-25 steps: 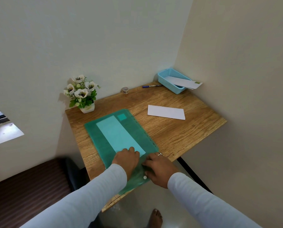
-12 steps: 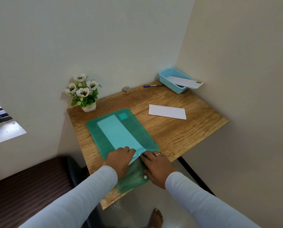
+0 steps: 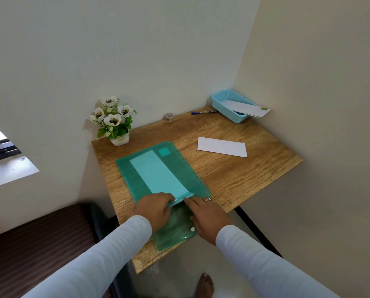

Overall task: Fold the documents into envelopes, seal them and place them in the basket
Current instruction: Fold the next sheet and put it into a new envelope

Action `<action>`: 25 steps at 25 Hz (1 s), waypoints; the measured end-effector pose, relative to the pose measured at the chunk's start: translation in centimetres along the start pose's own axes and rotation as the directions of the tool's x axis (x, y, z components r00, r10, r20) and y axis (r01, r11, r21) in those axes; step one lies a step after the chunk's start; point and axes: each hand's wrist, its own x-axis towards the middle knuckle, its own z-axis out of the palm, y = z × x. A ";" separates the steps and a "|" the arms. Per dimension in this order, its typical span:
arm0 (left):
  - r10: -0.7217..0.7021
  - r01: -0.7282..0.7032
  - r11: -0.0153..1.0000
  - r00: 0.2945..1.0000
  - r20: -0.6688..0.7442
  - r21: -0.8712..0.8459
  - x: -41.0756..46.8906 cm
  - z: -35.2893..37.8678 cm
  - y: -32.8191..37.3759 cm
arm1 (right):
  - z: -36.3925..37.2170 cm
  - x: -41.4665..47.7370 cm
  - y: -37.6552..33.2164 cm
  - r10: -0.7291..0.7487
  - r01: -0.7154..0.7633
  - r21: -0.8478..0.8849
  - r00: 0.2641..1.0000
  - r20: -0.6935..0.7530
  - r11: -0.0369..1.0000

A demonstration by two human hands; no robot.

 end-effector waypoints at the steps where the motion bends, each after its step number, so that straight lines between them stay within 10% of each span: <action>1: -0.006 0.006 1.000 1.000 0.003 -0.019 0.1 0.0 -0.2 | 0.0 0.2 -0.3 -0.015 0.015 0.001 1.000 0.001 1.000; 12: 0.051 -0.039 0.994 0.992 0.116 -0.106 0.0 -0.5 -2.2 | -0.3 1.9 -1.4 0.082 -0.090 0.358 0.996 0.039 0.929; 25: 0.080 -0.079 0.997 0.992 0.093 -0.013 0.1 -0.1 -2.5 | -0.4 2.4 -0.8 0.133 -0.132 0.358 0.991 0.022 0.924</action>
